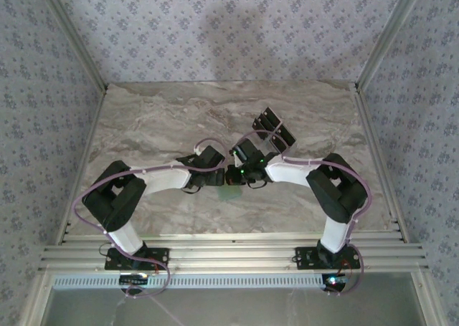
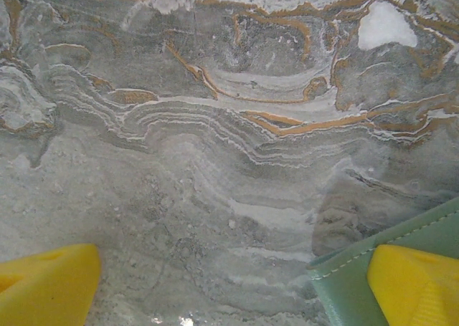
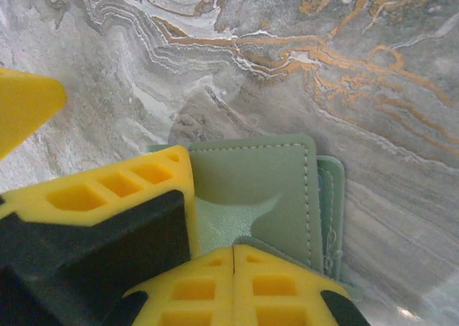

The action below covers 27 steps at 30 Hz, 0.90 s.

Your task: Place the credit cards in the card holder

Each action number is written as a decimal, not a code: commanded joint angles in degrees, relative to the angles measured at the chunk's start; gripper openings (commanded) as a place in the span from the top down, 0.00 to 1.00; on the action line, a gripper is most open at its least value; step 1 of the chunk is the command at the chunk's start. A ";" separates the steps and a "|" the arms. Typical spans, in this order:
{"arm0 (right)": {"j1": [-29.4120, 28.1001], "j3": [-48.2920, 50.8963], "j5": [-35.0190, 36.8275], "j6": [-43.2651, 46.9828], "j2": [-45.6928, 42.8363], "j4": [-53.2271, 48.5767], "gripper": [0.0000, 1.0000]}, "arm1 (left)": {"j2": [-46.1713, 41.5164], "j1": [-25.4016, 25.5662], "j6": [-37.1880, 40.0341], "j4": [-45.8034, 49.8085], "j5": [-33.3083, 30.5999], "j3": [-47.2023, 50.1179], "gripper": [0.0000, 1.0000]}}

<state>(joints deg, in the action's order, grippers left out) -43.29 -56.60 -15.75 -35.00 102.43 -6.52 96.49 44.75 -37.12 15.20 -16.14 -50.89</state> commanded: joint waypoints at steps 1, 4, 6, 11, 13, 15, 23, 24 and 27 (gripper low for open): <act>-1.25 1.36 0.54 0.98 4.98 -7.51 1.00 | 2.96 0.95 0.19 2.64 1.96 2.20 0.02; -1.10 1.49 0.03 0.90 5.78 -8.03 1.00 | 2.74 0.95 0.16 2.75 1.97 2.17 0.02; -1.21 1.83 0.01 0.90 5.34 -8.11 1.00 | 2.49 0.95 0.20 3.31 1.72 1.95 0.02; -1.10 2.28 0.44 0.89 3.34 -8.28 1.00 | 0.62 0.95 -0.10 5.82 0.51 0.96 0.02; -1.01 2.20 0.37 0.95 2.74 -8.36 1.00 | -0.29 0.90 -0.27 6.60 -0.02 0.72 0.02; -1.03 2.28 0.41 0.98 2.36 -8.33 1.00 | -1.14 0.90 -0.35 7.11 -0.36 0.69 0.02; -1.11 4.99 -0.75 2.93 -1.10 -4.72 1.00 | -1.35 1.02 -1.30 5.44 1.13 3.07 0.02; -1.25 5.14 -0.51 3.52 -1.46 -4.85 1.00 | -1.10 1.04 -1.37 5.28 1.31 3.29 0.02; -1.46 5.22 0.80 5.45 -1.54 -6.51 1.00 | -0.11 1.04 -1.24 4.86 1.79 3.68 0.02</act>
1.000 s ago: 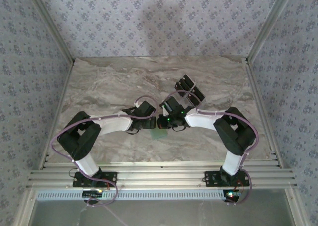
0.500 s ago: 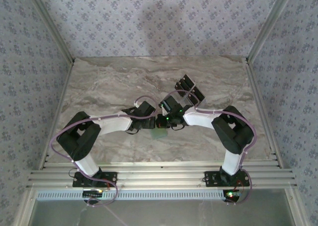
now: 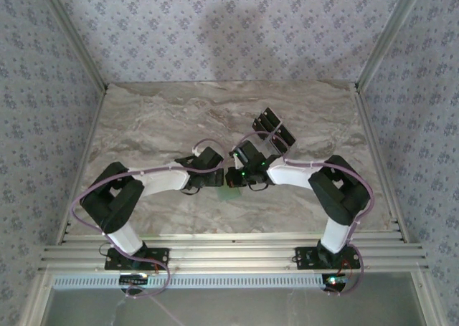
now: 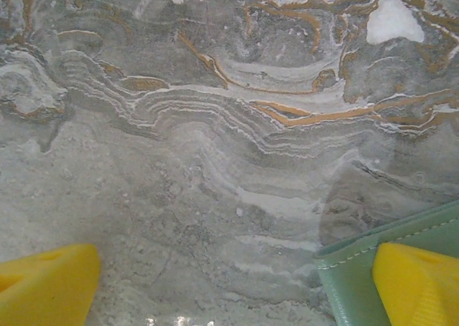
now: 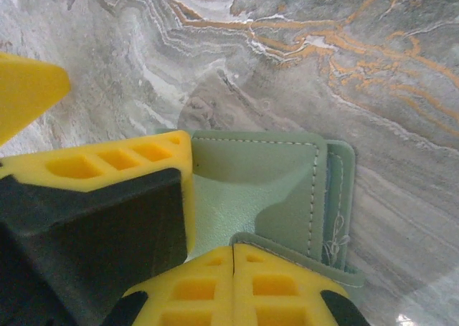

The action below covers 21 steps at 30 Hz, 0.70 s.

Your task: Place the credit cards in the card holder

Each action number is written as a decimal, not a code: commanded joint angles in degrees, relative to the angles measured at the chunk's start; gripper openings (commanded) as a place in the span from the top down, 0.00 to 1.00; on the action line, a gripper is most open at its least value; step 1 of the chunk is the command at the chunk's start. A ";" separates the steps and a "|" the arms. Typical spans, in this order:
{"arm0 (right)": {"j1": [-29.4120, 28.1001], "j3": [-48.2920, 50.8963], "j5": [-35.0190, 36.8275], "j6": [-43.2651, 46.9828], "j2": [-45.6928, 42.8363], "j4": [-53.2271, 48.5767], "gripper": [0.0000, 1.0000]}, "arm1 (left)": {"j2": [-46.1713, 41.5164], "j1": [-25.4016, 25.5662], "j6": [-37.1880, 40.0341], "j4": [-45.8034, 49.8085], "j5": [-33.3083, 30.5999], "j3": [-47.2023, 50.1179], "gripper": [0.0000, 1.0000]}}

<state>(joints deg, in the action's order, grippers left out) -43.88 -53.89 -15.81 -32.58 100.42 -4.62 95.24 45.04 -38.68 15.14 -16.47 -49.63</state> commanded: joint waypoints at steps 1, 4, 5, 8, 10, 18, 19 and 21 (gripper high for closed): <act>-0.97 2.64 1.13 3.47 0.65 -8.91 1.00 | 1.38 0.75 0.42 4.73 2.21 2.51 0.02; -1.41 3.13 1.94 4.20 1.49 -9.63 1.00 | 1.87 0.76 0.42 4.39 2.18 2.93 0.02; -1.71 3.17 2.31 4.47 1.86 -9.87 1.00 | 1.97 0.75 0.43 4.29 2.22 2.95 0.02; -2.38 2.85 3.43 5.04 3.26 -10.90 1.00 | 2.23 0.78 0.39 4.11 2.25 3.24 0.02; -2.87 2.20 4.32 5.54 4.47 -12.07 1.00 | 2.39 0.76 0.29 4.02 2.32 3.31 0.02; -3.61 1.77 4.41 5.19 6.37 -13.43 1.00 | 2.67 0.75 0.09 3.48 2.65 3.57 0.02; -3.45 1.68 3.77 4.99 5.62 -13.24 1.00 | 2.67 0.76 0.09 3.48 2.67 3.59 0.02; -2.91 1.44 1.97 4.31 3.97 -12.42 1.00 | 2.69 0.85 0.14 3.34 2.73 3.66 0.02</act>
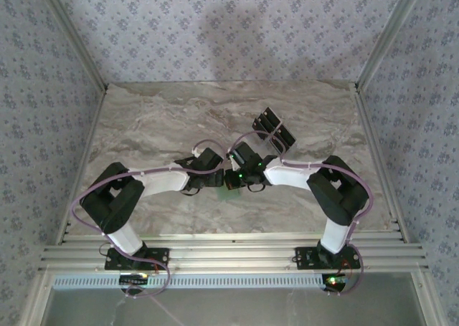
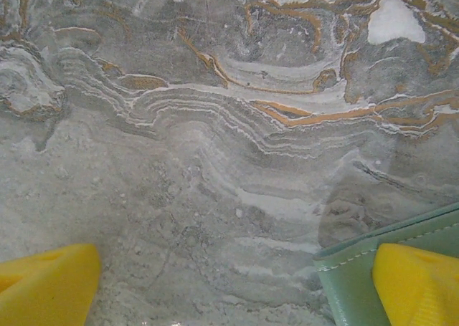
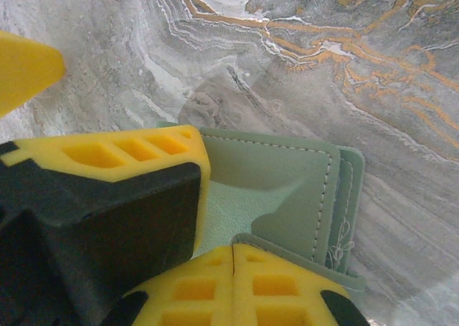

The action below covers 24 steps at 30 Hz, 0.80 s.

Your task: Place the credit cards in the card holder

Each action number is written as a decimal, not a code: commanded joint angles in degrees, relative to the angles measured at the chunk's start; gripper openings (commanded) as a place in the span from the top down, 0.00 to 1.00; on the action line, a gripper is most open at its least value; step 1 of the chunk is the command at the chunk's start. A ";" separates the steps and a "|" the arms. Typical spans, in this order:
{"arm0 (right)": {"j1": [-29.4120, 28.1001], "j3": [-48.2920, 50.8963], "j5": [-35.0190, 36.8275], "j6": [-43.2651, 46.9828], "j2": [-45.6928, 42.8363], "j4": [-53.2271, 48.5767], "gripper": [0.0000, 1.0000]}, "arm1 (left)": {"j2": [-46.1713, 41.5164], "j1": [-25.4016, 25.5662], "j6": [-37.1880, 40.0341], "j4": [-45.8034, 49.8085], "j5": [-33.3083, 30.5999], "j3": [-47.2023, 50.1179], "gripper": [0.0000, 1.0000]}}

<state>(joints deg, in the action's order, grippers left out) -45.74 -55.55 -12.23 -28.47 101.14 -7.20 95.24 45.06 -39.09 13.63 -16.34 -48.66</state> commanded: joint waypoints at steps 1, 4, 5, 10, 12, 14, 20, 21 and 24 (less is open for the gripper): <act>-0.82 2.72 -2.60 -0.17 2.28 -9.46 1.00 | 2.67 0.86 0.61 4.91 2.61 2.70 0.02; 0.00 1.62 -5.50 -0.80 -0.42 -8.26 1.00 | 2.83 0.83 0.71 4.74 2.68 2.71 0.02; 0.37 1.26 -6.46 -1.28 -1.43 -7.70 1.00 | 2.93 0.86 0.69 4.68 2.77 2.70 0.02; 1.91 0.47 -10.27 -3.35 -5.37 -5.24 1.00 | 3.56 0.90 0.79 4.31 3.00 2.63 0.02; 2.11 0.03 -10.84 -3.76 -6.12 -5.34 1.00 | 3.72 0.95 0.88 4.21 3.15 2.58 0.02; 2.22 -0.09 -11.05 -3.72 -6.22 -5.50 1.00 | 3.88 0.95 0.94 4.13 3.23 2.45 0.02; 2.14 0.26 -11.00 -4.21 -4.92 -4.86 1.00 | 4.01 1.00 0.82 3.79 3.40 2.43 0.02; 2.15 0.27 -10.75 -4.27 -4.54 -4.73 1.00 | 3.99 1.00 0.80 3.77 3.40 2.44 0.02; 2.53 0.52 -10.10 -4.48 -3.68 -4.12 1.00 | 3.99 1.05 0.83 3.86 3.37 2.45 0.02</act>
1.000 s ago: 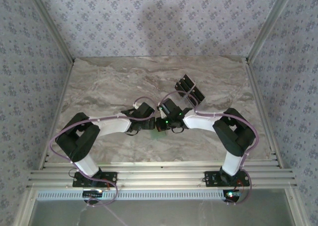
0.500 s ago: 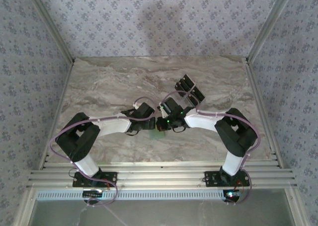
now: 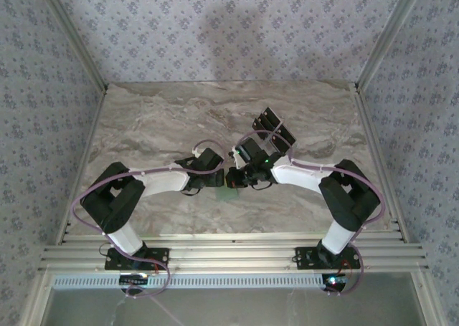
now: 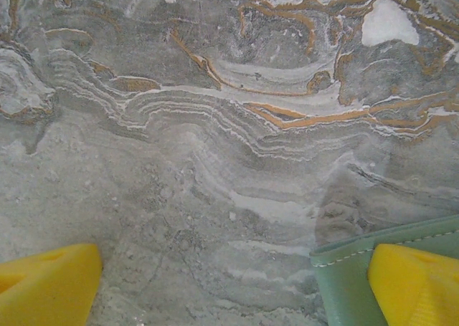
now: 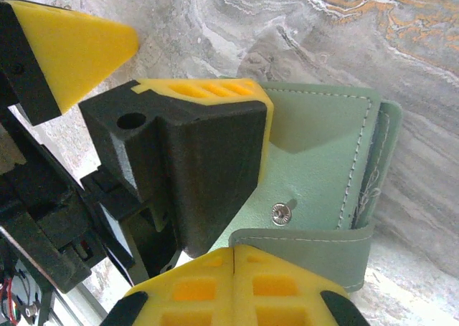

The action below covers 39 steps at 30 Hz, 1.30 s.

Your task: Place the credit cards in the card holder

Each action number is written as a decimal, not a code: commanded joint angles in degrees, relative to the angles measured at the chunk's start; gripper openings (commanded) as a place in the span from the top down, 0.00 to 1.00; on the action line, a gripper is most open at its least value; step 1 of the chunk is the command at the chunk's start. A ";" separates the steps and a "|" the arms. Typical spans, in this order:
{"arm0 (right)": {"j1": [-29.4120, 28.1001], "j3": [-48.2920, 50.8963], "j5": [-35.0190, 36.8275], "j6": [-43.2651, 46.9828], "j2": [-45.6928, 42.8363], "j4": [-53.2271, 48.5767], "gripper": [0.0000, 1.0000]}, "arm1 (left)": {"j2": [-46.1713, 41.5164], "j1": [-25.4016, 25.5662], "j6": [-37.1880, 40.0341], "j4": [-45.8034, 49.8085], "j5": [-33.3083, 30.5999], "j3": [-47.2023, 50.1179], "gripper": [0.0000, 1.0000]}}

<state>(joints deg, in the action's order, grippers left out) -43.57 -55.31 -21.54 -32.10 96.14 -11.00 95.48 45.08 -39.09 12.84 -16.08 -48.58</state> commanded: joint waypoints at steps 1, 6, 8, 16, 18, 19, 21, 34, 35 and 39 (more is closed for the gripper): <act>0.56 0.40 -0.70 -0.92 1.53 -0.06 1.00 | 3.75 0.98 0.84 4.64 3.14 2.35 0.03; 1.54 0.55 -0.23 -1.29 2.48 0.77 1.00 | 3.88 1.06 0.61 4.57 3.16 2.52 0.03; 1.64 0.38 -0.26 -1.17 2.90 0.74 1.00 | 3.92 1.12 0.64 4.56 3.07 2.49 0.03; 1.61 0.09 -0.59 -1.46 3.62 1.34 1.00 | 4.18 1.06 0.68 4.34 3.22 2.51 0.03; 1.57 -0.27 -0.67 -1.54 3.81 1.41 1.00 | 4.20 1.06 0.62 4.29 3.18 2.55 0.03; 1.55 -0.31 -0.70 -1.54 3.90 1.36 1.00 | 4.19 1.08 0.61 4.24 3.33 2.52 0.03; 1.46 -0.57 -0.70 -1.50 4.21 1.41 1.00 | 4.25 1.06 0.60 4.30 3.33 2.54 0.03; 1.34 -2.00 -0.79 -1.96 4.70 1.62 1.00 | 4.21 1.17 0.51 4.03 3.51 2.83 0.03; 1.34 -2.00 -0.62 -2.07 4.42 1.60 1.00 | 4.28 1.15 0.51 4.03 3.48 2.80 0.03; 1.46 -2.03 -0.04 -2.14 3.51 1.55 1.00 | 4.36 1.17 0.51 3.95 3.55 2.88 0.03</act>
<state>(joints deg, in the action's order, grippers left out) -42.02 -55.77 -21.93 -33.63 100.51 -9.26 95.68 45.12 -39.09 12.38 -15.94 -48.58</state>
